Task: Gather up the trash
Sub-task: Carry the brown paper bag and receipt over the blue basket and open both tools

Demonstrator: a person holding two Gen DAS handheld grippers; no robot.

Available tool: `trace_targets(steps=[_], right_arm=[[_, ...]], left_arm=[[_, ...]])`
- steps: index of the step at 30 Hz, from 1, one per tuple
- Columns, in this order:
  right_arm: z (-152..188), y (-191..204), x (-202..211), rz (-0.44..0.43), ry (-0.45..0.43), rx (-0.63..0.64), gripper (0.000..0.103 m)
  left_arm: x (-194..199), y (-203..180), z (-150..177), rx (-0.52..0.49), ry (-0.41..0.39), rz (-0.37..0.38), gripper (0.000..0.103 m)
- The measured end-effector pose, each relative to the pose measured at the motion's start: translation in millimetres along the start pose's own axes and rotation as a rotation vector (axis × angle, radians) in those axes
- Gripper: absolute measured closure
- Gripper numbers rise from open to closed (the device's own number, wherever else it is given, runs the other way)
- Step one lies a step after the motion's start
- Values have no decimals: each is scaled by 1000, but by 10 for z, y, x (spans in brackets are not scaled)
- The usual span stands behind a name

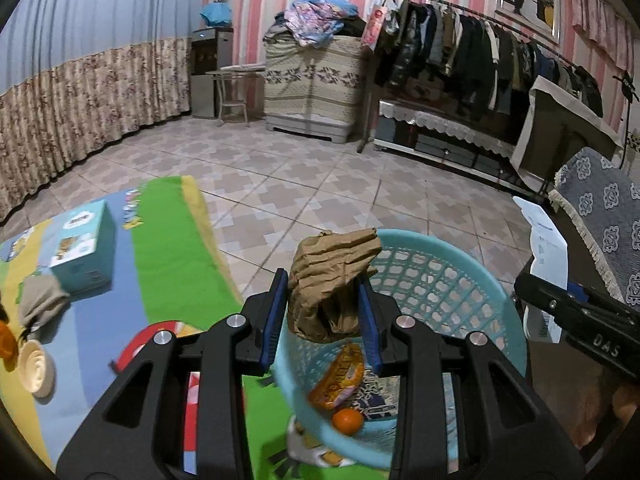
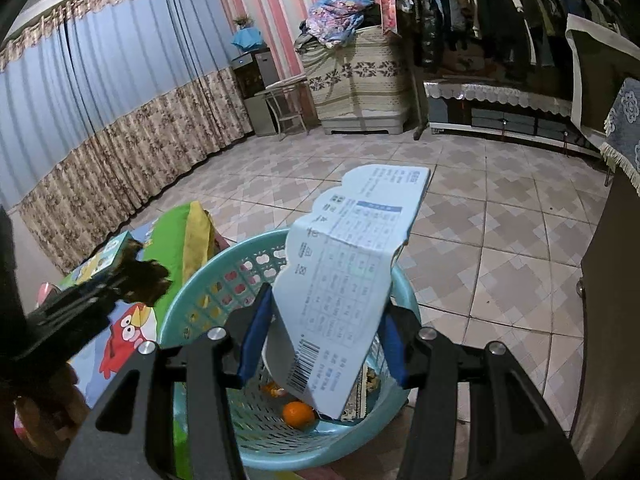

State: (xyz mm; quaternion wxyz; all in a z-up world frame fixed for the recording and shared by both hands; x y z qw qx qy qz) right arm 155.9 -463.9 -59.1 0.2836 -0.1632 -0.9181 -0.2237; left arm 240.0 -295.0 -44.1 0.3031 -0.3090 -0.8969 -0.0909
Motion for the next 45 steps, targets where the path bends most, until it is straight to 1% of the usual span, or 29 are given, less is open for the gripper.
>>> trace_targets(steps=[8, 11, 13, 17, 19, 21, 27, 31, 32, 33, 36, 38, 40, 45], right_arm=[[29, -57, -45, 16, 19, -1, 53], [33, -59, -59, 14, 24, -6, 53], [34, -43, -75, 11, 28, -1, 53], [38, 5, -117, 9, 38, 12, 53], [42, 32, -136, 8, 41, 19, 53], [44, 59, -151, 7, 44, 26, 53], [49, 167, -204, 8, 45, 50, 53], [67, 224, -262, 16, 48, 67, 52], [76, 236, -281, 20, 49, 70, 42], [77, 247, -296, 21, 51, 71, 27], [93, 275, -342, 29, 54, 76, 22], [108, 294, -358, 52, 50, 86, 17], [106, 312, -355, 68, 44, 99, 15], [106, 407, -315, 85, 18, 127, 11]], left_arm=[[-263, -285, -44, -40, 15, 31, 69], [-316, -321, -53, -49, 17, 28, 68], [-335, -323, -70, -55, 20, 24, 56], [-285, -267, -115, -65, 4, -13, 47], [-257, -235, -132, -64, -7, -39, 38], [-209, -172, -151, -57, -18, -63, 33], [-55, -30, -171, -60, -45, -116, 26], [64, 60, -144, -42, -55, -132, 21], [86, 79, -136, -38, -57, -138, 20], [118, 107, -128, -32, -59, -148, 19], [207, 189, -109, -20, -59, -155, 18], [281, 255, -96, -10, -62, -163, 16], [352, 325, -85, 4, -69, -172, 13], [590, 551, 0, 34, -82, -205, 11]])
Point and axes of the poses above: each gripper's, at about its wrist camera, not at the fingertips, and x roughly against the way its jaws point, y to its left, z to its underside, the point moved 4 cm from there along -x, roughly the way its jaws point, and after that the axes turned 5 degrees about -x, right-handed, at the moved point
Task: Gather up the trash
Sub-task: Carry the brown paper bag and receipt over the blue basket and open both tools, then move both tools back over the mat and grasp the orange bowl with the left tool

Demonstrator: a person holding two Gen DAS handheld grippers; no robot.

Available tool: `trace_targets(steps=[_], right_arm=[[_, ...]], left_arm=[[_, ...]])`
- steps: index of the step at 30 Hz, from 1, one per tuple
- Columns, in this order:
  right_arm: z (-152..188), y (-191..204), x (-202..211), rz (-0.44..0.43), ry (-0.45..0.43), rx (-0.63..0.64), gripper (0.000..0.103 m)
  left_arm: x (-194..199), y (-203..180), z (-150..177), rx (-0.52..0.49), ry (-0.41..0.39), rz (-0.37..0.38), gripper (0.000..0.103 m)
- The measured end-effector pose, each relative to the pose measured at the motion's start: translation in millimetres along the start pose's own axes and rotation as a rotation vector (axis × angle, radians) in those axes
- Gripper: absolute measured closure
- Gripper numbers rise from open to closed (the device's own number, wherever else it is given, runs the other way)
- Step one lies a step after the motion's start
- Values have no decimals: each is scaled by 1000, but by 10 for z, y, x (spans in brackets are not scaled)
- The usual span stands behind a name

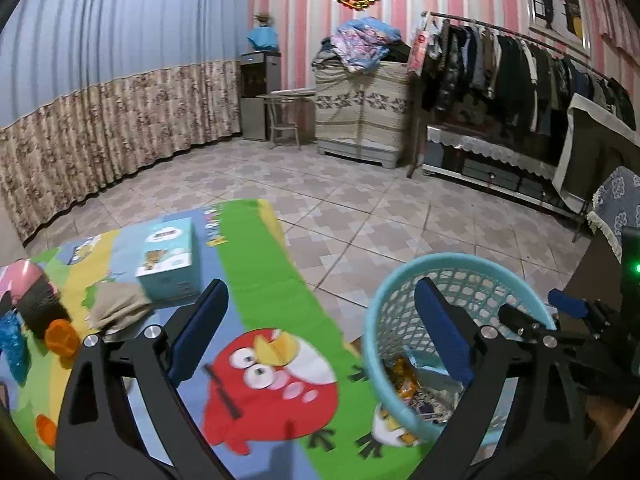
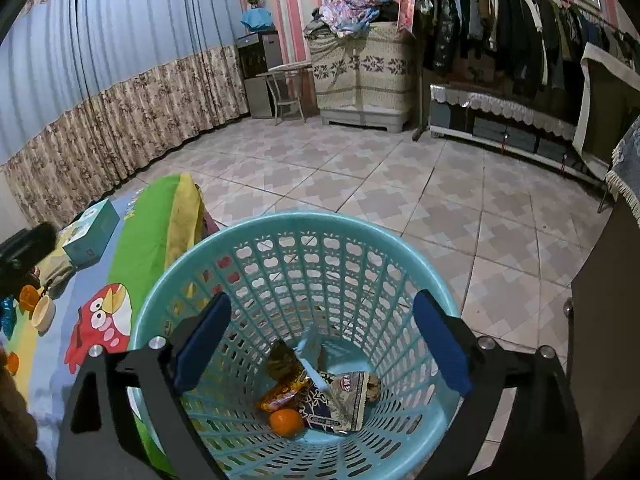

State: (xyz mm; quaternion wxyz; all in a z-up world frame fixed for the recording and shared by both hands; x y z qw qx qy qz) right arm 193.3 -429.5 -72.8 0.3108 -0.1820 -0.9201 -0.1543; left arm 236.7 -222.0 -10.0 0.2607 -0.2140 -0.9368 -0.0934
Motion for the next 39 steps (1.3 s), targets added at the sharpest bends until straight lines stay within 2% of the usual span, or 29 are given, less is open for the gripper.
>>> trace_targets(steps=[7, 13, 18, 24, 28, 32, 36, 39], right_arm=[[24, 311, 161, -16, -52, 60, 8], [126, 742, 266, -39, -72, 137, 5], [256, 1056, 280, -72, -50, 184, 5], [481, 1431, 296, -172, 8, 195, 5], [638, 1676, 294, -232, 50, 168, 5], [799, 1862, 219, -184, 81, 170, 5], [916, 2009, 153, -130, 112, 240, 5], [941, 2061, 157, -86, 112, 275, 5]], left_arm=[[306, 515, 226, 57, 3, -74, 6], [481, 1067, 558, 113, 60, -155, 6], [653, 1575, 893, 175, 103, -222, 6], [853, 2128, 1350, 238, 168, -303, 6], [861, 2384, 1602, 287, 228, -297, 6], [813, 2472, 1693, 304, 258, -285, 6], [754, 2527, 1762, 326, 283, -276, 6], [711, 2558, 1759, 354, 282, -267, 11]])
Point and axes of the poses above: each gripper's, at about its wrist camera, not at the fingertips, and x roughly against the way its jaws point, y to its left, z to its underside, the point moved 4 cm from there along -x, roughly the way its jaws point, and after that the axes turned 5 degrees about -x, right-handed, at the moved point
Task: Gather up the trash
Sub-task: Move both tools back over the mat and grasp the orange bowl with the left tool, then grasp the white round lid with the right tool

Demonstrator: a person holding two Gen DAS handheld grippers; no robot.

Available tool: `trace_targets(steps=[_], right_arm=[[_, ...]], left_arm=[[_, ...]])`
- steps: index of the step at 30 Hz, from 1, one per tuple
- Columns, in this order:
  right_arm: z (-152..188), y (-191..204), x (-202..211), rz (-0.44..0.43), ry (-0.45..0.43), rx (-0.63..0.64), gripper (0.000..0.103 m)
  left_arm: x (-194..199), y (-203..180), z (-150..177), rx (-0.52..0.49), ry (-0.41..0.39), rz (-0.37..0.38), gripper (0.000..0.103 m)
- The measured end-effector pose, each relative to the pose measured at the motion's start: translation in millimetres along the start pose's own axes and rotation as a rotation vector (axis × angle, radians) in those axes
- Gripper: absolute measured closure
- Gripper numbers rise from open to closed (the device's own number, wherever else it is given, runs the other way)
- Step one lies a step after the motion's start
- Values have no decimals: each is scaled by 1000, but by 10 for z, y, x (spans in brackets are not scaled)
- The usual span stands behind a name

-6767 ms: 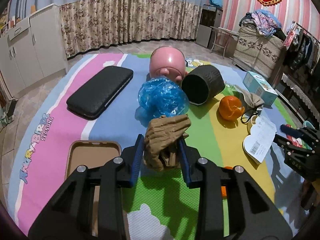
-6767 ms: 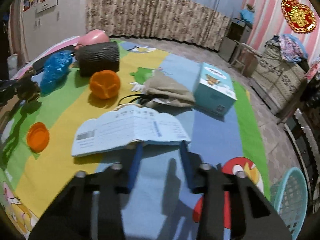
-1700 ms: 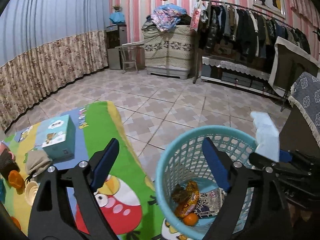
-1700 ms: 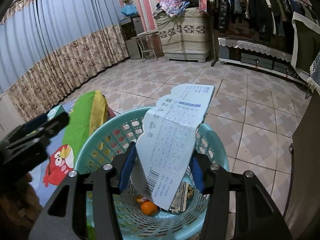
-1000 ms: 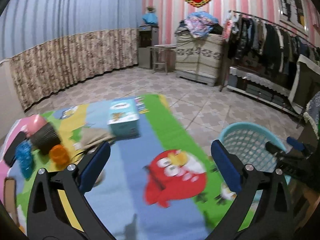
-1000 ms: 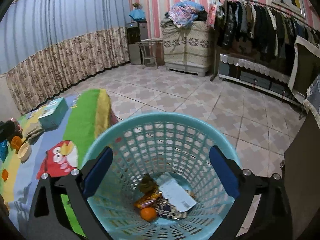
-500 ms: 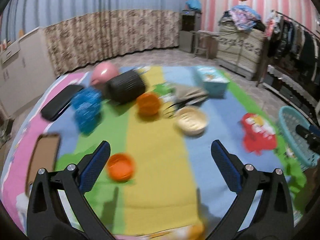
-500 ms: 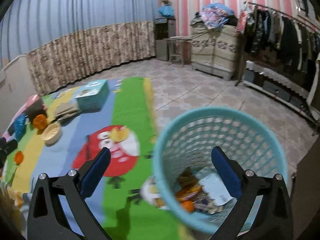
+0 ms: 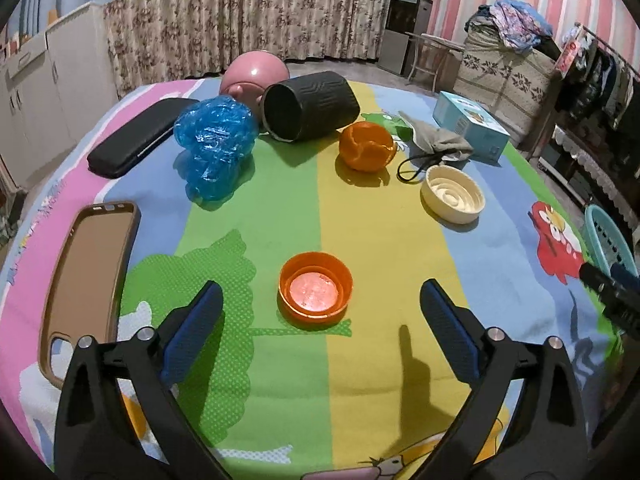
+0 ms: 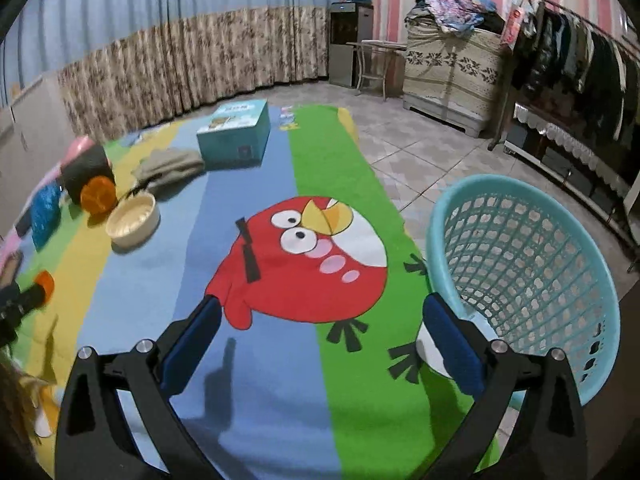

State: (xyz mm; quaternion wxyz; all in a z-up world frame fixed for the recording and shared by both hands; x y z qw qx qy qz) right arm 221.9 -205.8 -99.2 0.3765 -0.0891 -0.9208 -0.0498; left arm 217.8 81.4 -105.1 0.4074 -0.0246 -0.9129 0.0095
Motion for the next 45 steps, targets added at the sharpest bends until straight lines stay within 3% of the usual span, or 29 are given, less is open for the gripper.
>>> trace_targets(steps=[4, 8, 10, 11, 15, 19, 27, 34, 35, 36, 37, 40, 45], right_arm=[[28, -43, 11, 1, 6, -1, 5], [61, -40, 6, -74, 16, -19, 5], [48, -8, 15, -62, 8, -9, 5], [30, 26, 7, -60, 7, -1, 5], [-31, 260, -26, -65, 11, 42, 5], [-95, 523, -65, -115, 21, 41, 5], [-251, 1181, -284, -160, 43, 117, 5], [-288, 1523, -497, -171, 102, 172, 6], [-286, 1539, -512, -175, 108, 175, 12], [-286, 1542, -524, -181, 117, 178, 26], [-278, 1570, -557, -202, 139, 182, 33], [-278, 1586, -545, -239, 145, 182, 46], [-301, 1462, -423, -265, 110, 140, 46]], left_arm=[[-112, 26, -32, -12, 38, 13, 26], [-181, -12, -53, -40, 63, 38, 38], [-187, -33, -58, -67, 64, 39, 58], [-188, -35, -59, -75, 64, 38, 63], [-148, 37, -100, -63, 41, 58, 64], [-81, 175, -248, -44, -29, 52, 64], [3, 582, -630, 6, -188, -65, 64], [-67, 814, -625, 66, -197, -70, 64], [-71, 826, -621, 72, -196, -65, 64], [-80, 822, -628, 74, -196, -64, 64], [-80, 820, -633, 74, -198, -64, 64], [-88, 822, -636, 72, -197, -64, 64], [-78, 804, -637, 67, -198, -76, 64]])
Point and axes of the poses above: each gripper's, at about its wrist camera, not at the fingertips, and x roughly against the way its jaws point, y to its left, z to its underside, the point moved 4 cm from there along -x, roughly the way its jaws point, and after that the axes turned 5 degrees about -x, right-handed, at the moved point
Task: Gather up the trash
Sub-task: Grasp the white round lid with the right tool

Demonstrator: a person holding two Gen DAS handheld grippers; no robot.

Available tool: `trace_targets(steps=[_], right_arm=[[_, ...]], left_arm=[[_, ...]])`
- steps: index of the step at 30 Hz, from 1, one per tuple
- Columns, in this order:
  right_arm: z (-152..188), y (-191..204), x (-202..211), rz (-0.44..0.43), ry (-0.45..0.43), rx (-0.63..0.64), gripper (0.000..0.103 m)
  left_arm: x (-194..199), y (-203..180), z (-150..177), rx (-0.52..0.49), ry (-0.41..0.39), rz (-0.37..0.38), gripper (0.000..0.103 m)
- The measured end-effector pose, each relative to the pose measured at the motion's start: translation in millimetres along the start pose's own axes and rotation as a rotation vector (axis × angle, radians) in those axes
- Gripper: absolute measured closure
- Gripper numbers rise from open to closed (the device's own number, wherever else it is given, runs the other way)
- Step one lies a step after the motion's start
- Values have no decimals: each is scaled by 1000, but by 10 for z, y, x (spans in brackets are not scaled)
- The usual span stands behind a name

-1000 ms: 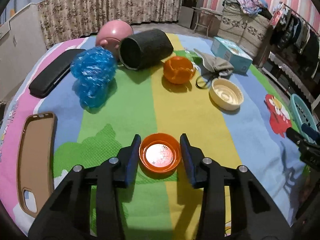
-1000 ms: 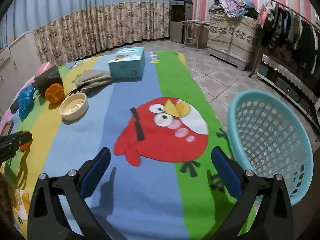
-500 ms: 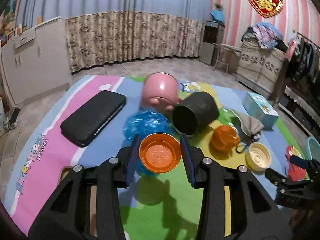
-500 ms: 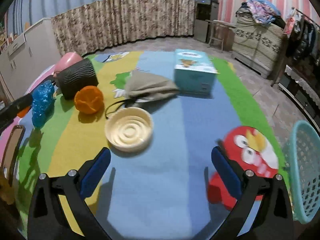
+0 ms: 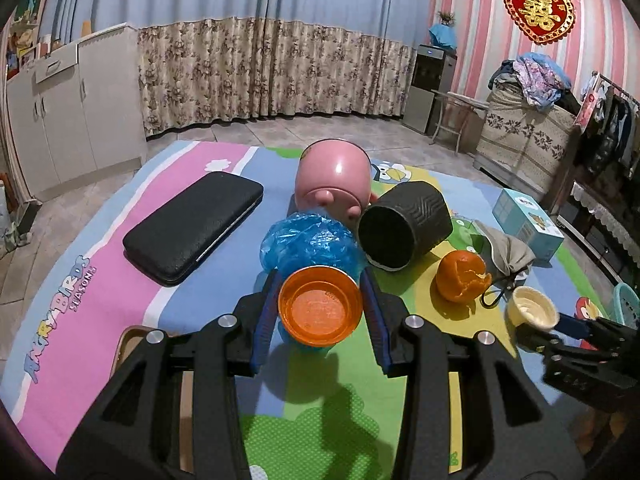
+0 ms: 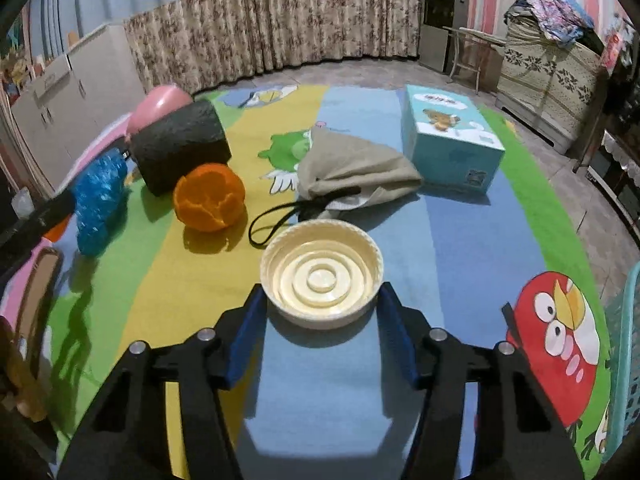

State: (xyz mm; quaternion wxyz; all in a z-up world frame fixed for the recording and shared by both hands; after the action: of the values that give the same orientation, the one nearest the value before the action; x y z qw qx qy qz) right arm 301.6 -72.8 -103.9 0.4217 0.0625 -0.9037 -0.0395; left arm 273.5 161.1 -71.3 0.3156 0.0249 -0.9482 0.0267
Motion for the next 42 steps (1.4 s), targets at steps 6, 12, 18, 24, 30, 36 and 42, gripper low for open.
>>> trace_targets(steps=[6, 12, 18, 24, 30, 36, 42], right_arm=[[45, -362, 410, 27, -71, -31, 47], [122, -988, 907, 66, -119, -72, 74], [346, -1575, 983, 122, -67, -111, 74], [452, -1694, 844, 114, -50, -131, 39], [362, -1399, 668, 50, -74, -118, 18], [226, -924, 327, 58, -33, -19, 18], [138, -727, -18, 60, 41, -3, 29]], left_arm=[[132, -129, -48, -23, -6, -3, 64], [406, -495, -149, -55, -47, 42, 64], [492, -948, -146, -77, -44, 105, 64], [502, -1208, -37, -102, -15, 135, 64], [468, -1198, 1, -141, -15, 108, 64], [333, -1010, 7, -126, 13, 76, 64], [267, -827, 3, -121, 24, 48, 64]])
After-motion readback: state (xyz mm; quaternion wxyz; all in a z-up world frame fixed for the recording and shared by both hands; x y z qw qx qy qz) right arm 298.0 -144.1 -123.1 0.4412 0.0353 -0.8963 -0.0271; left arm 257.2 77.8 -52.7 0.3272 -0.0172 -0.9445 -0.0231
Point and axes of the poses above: each gripper's, at about its wrist camera, not at the fingertips, and x roughly against the way its jaws point, y to its left, z to its underside, the point moved 4 cm from there along -x, roughly the way its jaws point, and after that the axes turned 5 degrees about -x, right-handed, at the moved point
